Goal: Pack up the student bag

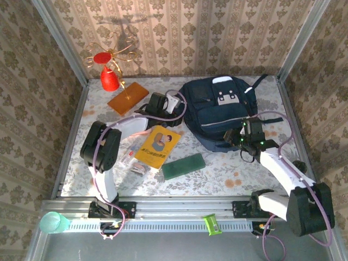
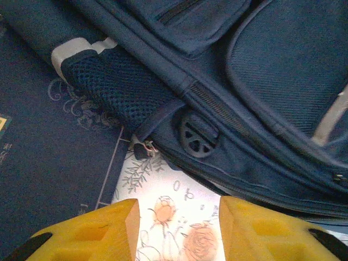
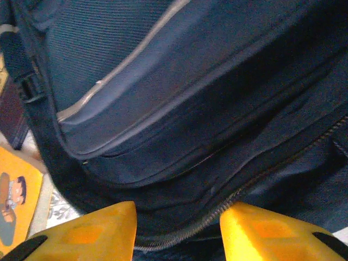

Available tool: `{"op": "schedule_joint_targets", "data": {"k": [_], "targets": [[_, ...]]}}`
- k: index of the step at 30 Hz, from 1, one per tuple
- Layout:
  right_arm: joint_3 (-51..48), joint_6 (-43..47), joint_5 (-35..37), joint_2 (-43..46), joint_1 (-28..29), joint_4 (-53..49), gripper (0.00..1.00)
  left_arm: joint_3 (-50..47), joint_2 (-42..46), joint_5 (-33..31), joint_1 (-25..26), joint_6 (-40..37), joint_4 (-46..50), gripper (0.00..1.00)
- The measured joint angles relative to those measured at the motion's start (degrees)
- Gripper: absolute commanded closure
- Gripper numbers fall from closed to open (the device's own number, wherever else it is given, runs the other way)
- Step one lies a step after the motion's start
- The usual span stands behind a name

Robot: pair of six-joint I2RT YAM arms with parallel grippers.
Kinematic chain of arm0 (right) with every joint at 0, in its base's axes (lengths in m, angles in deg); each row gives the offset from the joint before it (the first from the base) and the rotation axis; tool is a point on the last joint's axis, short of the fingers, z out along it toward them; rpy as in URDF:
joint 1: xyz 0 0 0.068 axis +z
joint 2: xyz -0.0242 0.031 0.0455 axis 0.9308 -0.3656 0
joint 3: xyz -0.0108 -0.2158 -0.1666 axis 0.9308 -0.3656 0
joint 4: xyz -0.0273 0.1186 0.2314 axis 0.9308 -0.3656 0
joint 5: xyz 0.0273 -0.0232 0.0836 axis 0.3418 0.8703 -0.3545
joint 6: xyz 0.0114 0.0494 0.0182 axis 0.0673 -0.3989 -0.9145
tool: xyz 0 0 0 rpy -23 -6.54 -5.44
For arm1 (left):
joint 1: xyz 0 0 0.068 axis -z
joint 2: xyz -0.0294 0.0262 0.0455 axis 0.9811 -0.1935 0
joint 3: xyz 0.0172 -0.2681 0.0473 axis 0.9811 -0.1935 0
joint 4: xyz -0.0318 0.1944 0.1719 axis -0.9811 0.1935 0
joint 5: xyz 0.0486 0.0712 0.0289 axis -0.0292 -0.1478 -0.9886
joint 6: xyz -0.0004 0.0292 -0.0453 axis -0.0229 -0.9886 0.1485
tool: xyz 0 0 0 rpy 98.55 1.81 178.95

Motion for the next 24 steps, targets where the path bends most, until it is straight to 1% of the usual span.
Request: {"op": "schedule_joint_targets", "data": {"k": [4, 5, 7, 10, 13, 16, 18, 21, 24], "targets": [[3.61, 5.77, 5.68, 5.09, 2.58, -4.39, 0.33, -2.29, 3.48, -0.24, 0.85, 4.42, -0.68, 0.55], [4.46, 6.78, 6.86, 5.31, 2.78, -5.03, 0.27, -2.80, 4.07, -0.39, 1.25, 5.46, -0.92, 0.55], [6.82, 8.85, 9.62, 3.45, 2.80, -6.23, 0.23, -3.43, 4.85, -0.66, 2.75, 7.54, -0.92, 0.53], [10.51, 10.21, 13.57, -2.49, 2.43, -7.56, 0.21, -3.30, 4.87, -1.22, 5.86, 9.57, -0.96, 0.51], [13.57, 11.06, 14.25, -8.87, -0.35, -8.04, 0.20, -1.40, 3.76, -1.70, 9.35, 10.58, 0.09, 0.50], [15.58, 11.37, 11.58, -13.62, -4.76, -7.87, 0.21, 3.34, 0.42, -2.34, 12.02, 11.08, 1.16, 0.47], [16.70, 11.30, 9.16, -16.70, -6.99, -7.34, 0.22, 6.93, -2.29, -2.54, 12.92, 11.67, 2.03, 0.46], [17.05, 10.95, 6.27, -19.93, -7.89, -6.19, 0.25, 11.87, -6.47, -3.21, 13.27, 13.18, 3.78, 0.46], [16.90, 10.21, 4.31, -20.92, -7.87, -5.20, 0.26, 14.88, -10.05, -4.68, 13.11, 14.95, 5.38, 0.44]]}}
